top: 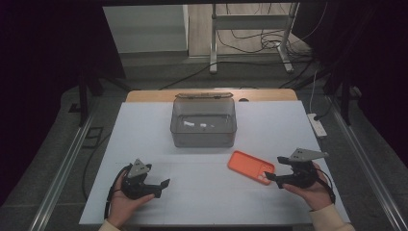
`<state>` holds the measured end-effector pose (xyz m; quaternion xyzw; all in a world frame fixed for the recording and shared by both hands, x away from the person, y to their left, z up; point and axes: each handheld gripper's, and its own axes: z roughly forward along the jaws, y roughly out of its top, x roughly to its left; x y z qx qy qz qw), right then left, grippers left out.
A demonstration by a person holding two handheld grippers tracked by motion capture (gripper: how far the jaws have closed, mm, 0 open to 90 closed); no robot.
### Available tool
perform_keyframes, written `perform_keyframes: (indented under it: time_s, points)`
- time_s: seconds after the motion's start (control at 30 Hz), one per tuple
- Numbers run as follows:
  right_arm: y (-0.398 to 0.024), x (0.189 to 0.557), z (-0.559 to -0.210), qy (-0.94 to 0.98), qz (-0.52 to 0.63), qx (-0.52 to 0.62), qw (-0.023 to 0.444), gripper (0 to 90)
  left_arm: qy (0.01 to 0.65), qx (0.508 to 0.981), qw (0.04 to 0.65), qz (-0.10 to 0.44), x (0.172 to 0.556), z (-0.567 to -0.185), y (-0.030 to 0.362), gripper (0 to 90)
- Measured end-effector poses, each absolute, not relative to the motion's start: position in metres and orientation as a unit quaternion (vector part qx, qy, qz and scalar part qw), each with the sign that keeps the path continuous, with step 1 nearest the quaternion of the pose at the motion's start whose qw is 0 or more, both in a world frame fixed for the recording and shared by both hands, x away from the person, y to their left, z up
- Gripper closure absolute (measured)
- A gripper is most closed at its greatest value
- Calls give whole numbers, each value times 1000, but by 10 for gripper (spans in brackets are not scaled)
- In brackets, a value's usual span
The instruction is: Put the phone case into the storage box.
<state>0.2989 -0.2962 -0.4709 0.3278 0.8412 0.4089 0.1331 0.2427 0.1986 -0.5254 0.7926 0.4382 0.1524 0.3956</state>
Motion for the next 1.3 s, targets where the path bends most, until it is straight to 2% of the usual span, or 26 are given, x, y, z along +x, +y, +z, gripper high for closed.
perform_keyframes:
  time_s: [0.53, 1.3]
  points:
    - [-278, 314, -432, 867, 371, 306, 134, 218, 428, 798, 394, 158, 241, -523, 196, 91]
    - [-249, 346, -433, 901, 315, 280, 105, 208, 421, 804, 392, 155, 242, -523, 195, 91]
